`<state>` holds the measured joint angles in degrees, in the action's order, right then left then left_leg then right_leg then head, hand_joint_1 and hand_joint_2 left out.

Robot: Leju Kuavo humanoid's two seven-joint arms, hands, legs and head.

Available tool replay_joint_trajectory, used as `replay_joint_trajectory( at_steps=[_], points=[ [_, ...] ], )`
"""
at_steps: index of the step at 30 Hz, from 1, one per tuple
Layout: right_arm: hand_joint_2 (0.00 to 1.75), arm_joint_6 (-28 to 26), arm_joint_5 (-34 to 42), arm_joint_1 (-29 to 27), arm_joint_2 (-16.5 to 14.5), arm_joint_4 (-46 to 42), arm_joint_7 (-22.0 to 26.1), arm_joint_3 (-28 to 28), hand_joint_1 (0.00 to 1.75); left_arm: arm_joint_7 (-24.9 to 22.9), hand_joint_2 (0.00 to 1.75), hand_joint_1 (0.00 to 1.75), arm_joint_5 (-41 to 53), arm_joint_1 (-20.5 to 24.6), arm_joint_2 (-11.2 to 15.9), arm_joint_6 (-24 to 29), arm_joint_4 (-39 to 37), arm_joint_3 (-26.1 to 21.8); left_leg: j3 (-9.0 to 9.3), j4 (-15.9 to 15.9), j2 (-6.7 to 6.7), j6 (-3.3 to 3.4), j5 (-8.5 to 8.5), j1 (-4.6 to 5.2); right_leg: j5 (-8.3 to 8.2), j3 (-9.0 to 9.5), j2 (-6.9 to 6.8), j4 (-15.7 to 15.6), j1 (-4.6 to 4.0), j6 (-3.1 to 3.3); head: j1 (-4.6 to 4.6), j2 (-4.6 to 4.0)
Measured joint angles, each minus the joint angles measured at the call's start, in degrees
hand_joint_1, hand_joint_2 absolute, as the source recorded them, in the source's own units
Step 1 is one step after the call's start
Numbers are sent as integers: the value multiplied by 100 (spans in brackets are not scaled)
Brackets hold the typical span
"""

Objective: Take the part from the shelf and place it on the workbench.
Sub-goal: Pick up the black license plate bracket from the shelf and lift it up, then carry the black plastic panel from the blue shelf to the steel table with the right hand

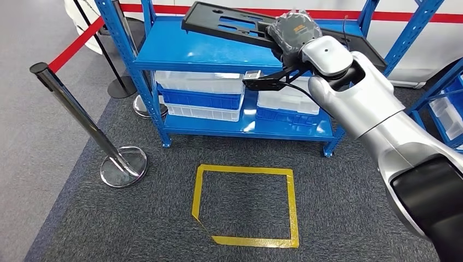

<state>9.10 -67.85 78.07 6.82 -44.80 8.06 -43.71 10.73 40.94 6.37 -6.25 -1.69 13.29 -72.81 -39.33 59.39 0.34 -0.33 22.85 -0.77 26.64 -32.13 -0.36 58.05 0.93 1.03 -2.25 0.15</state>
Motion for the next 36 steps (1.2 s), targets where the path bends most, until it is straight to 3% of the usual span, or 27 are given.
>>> replay_joint_trajectory(
  at_steps=[1, 3, 4, 5, 6, 7, 9, 10, 13, 14, 15, 16, 18, 19, 20, 22, 23, 24, 26, 27, 29, 30, 31, 33, 34, 35, 36],
  points=[
    [175, 1, -4, 2, -5, 1, -1, -2, 175, -1, 175, 0, 1, -3, -3, 0, 0, 0, -94, 265, -6, -26, 242, -13, -49, -45, -9, -7, 13, 54, -2, 0],
    [175, 1, -11, 2, -16, 5, -1, -8, 175, -2, 175, 0, 2, -9, -7, 1, 0, 0, -304, 1040, -7, -72, 731, -26, -124, -166, -4, 32, -3, 100, -6, -1],
    [175, 2, -13, -1, -19, 8, 0, -13, 175, -2, 175, 0, 2, -9, -5, 1, 0, 0, -365, 1354, -7, -87, 847, -31, -153, -230, -3, 61, -9, 99, -6, -1],
    [175, 1, -14, -6, -21, 13, 1, -19, 175, -2, 175, 0, 2, -5, -4, 1, 0, 0, -347, 1510, -6, -96, 850, -33, -177, -295, -4, 96, -13, 94, -6, -1],
    [175, 0, -15, -9, -22, 16, 1, -24, 175, -2, 175, 0, 2, -1, -4, 0, 0, 0, -225, 1448, -6, -96, 751, -34, -197, -358, -6, 137, -13, 84, -6, -1],
    [175, -3, -15, -9, -23, 19, 0, -27, 175, -1, 175, 0, 2, 1, -3, 0, 0, 0, -3, 1183, -7, -86, 604, -35, -213, -416, -8, 178, -13, 71, -6, -1],
    [175, -9, -18, 3, -24, 22, -4, -28, 175, -1, 175, 0, 3, 5, 3, 1, 0, 0, 503, 427, -23, -46, 479, -24, -252, -511, -12, 245, -22, 28, -5, 0],
    [175, -11, -20, 9, -24, 25, -9, -28, 175, 1, 175, 0, 4, 4, 7, 2, 0, 0, 666, 158, -35, -24, 480, -11, -283, -541, -14, 256, -24, 0, -4, 0],
    [175, -14, -23, 12, -29, 44, -17, -32, 175, 2, 175, 0, 6, 4, 16, 4, 0, 0, 718, -57, -49, 51, 417, 9, -406, -591, -14, 215, -22, -100, -4, 0],
    [175, -14, -24, 12, -24, 55, -18, -33, 175, 2, 175, 0, 7, 10, 18, 5, 0, 0, 685, -93, -35, 93, 350, -1, -368, -618, -2, 230, -19, -129, -4, 0],
    [175, -15, -26, 14, -14, 67, -19, -33, 175, 2, 175, 0, 8, 15, 19, 7, 0, 0, 639, -126, -18, 146, 277, -14, -231, -664, 9, 317, -19, -150, -3, 0],
    [175, -15, -28, 16, -5, 78, -21, -33, 175, 2, 175, 0, 12, 18, 19, 7, 0, 0, 581, -155, 0, 191, 203, -28, 4, -730, 21, 505, -20, -165, -2, -1],
    [175, -16, -30, 17, 2, 89, -22, -33, 175, 2, 175, 0, 22, 24, 19, 10, 0, 0, 423, -150, 18, 238, 72, -19, 561, -888, 31, 1168, -15, -184, -3, -1],
    [175, -16, -31, 14, 5, 92, -24, -33, 175, 1, 175, 0, 26, 24, 19, 12, 0, 0, 331, -138, 20, 241, 10, -17, 717, -937, 32, 1509, -14, -196, -3, -1],
    [175, -16, -31, 11, 10, 97, -24, -33, 175, -1, 175, 0, 28, 23, 19, 14, 0, 0, 236, -122, 20, 239, -54, -16, 733, -925, 31, 1734, -11, -206, -3, -1],
    [175, -16, -32, 11, 17, 107, -26, -34, 175, -5, 175, 0, 28, 20, 19, 14, 0, 0, 51, -87, 20, 226, -174, -17, 449, -659, 30, 1652, -5, -209, -2, 0],
    [175, -16, -32, 15, 18, 109, -26, -35, 175, -8, 175, 0, 28, 20, 19, 14, 0, 0, -29, -68, 20, 213, -232, -17, 307, -406, 29, 1360, -3, -200, -2, 0],
    [175, -17, -32, 23, 15, 107, -27, -35, 175, -10, 175, 0, 28, 21, 18, 14, 0, 1, -100, -49, 18, 192, -288, -8, 291, -109, 28, 944, -14, -185, -2, 0],
    [175, -19, -32, 35, 7, 94, -30, -35, 175, -13, 175, 0, 33, 20, 17, 14, 0, 1, -172, -51, 15, 135, -414, 3, 397, 278, 37, 325, -45, -140, -6, 0],
    [175, -19, -33, 43, 3, 90, -34, -35, 175, -13, 175, 0, 35, 18, 17, 14, 0, 1, -187, -79, 14, 99, -488, 7, 443, 331, 41, 181, -64, -114, -6, 0],
    [175, -16, -37, 48, 2, 92, -45, -37, 175, -13, 175, 0, 37, 6, 22, 12, 0, 0, -217, -148, -8, 30, -580, 12, 313, 225, 23, 144, -52, -37, -2, 0],
    [175, -15, -38, 48, 1, 94, -51, -39, 175, -13, 175, 0, 37, 3, 23, 9, 0, 1, -269, -95, -21, -1, -465, 11, 226, 156, 9, 123, -37, 21, -4, 0],
    [175, -14, -39, 44, -2, 94, -57, -42, 175, -12, 175, 0, 37, 0, 24, 7, 0, 1, -333, 65, -34, -28, -223, 6, 127, 73, -4, 100, -20, 79, -4, 0],
    [175, -14, -40, 45, -7, 93, -71, -44, 175, -8, 175, 0, 37, -2, 26, 3, 0, 1, -475, 727, -36, -72, 454, -19, -53, -115, -4, 92, -17, 147, -6, -1],
    [175, -13, -41, 44, -8, 93, -78, -44, 175, -3, 175, 0, 37, -3, 28, 3, 0, 0, -517, 1123, -36, -92, 668, -26, -136, -219, -1, 96, -22, 152, -6, -1],
    [175, -11, -41, 42, -8, 93, -81, -44, 175, 1, 175, 0, 37, 0, 31, 3, 0, 0, -524, 1456, -36, -108, 728, -28, -219, -325, 2, 103, -25, 146, -6, -1],
    [175, -5, -44, 39, -8, 93, -86, -45, 175, 3, 175, 0, 37, 6, 32, 3, 0, 0, -470, 1655, -36, -118, 645, -31, -301, -433, 4, 113, -27, 137, -6, -1]
  ],
)
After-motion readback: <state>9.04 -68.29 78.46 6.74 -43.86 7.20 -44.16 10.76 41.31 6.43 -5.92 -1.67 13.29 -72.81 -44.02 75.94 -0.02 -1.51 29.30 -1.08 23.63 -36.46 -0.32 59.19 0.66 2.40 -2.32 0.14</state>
